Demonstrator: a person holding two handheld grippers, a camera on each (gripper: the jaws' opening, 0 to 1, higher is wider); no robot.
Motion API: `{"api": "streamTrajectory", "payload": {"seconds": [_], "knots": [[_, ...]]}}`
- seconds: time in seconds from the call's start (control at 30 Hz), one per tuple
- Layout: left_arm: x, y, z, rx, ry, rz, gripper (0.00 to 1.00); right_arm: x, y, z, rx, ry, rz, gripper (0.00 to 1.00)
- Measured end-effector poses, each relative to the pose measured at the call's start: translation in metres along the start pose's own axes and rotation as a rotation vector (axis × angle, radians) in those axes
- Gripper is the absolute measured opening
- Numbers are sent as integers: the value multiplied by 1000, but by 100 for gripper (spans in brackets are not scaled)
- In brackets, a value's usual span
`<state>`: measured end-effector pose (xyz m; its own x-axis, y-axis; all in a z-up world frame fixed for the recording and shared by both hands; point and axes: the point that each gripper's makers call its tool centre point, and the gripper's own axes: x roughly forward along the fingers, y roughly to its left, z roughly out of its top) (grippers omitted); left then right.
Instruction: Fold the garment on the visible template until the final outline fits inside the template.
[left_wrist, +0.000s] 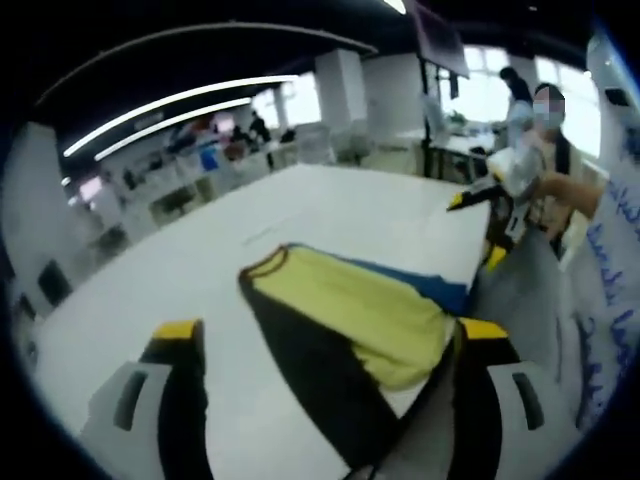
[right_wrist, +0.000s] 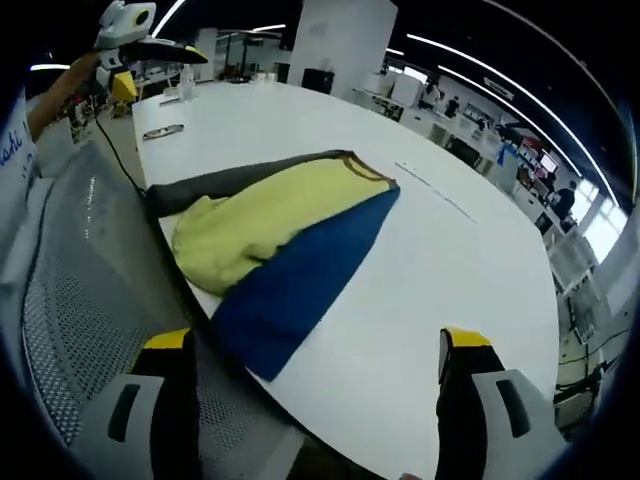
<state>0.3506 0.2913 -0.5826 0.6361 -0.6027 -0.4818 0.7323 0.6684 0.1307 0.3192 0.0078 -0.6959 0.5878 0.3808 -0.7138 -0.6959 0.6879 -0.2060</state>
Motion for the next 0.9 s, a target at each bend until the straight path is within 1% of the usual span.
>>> {"api": "streamTrajectory", "payload": {"seconds": [0.1,0.13,0.2,0.4,0.47,0.53,0.63,0.67,0.77,0.8,0.87,0.9], "knots": [[-2,-6,3,16,-16,-14,100,2,4,-2,10,2,17,100],[-3,-9,3,18,-8,-26,100,3,5,-4,12,6,24,100],[-3,-11,3,25,-3,-30,100,6,6,-6,15,14,32,100],[-4,-11,-1,44,18,-22,100,14,10,-10,29,30,57,100],[-6,-8,-6,81,45,3,100,16,11,-13,45,54,65,99],[-7,-9,-8,74,52,3,100,18,12,-17,51,85,76,91],[-9,-11,-6,55,35,-5,100,21,10,-14,53,79,76,86],[-10,-12,-6,54,34,-4,100,22,11,-14,58,79,81,83],[-12,-12,-6,44,27,1,100,27,17,-14,78,74,117,66],[-13,-12,-6,41,26,0,100,30,20,-17,91,86,132,59],[-13,-13,-7,38,26,-1,100,33,26,-28,79,133,166,48],[-14,-14,-9,41,34,-2,100,36,28,-32,66,152,160,44]]}}
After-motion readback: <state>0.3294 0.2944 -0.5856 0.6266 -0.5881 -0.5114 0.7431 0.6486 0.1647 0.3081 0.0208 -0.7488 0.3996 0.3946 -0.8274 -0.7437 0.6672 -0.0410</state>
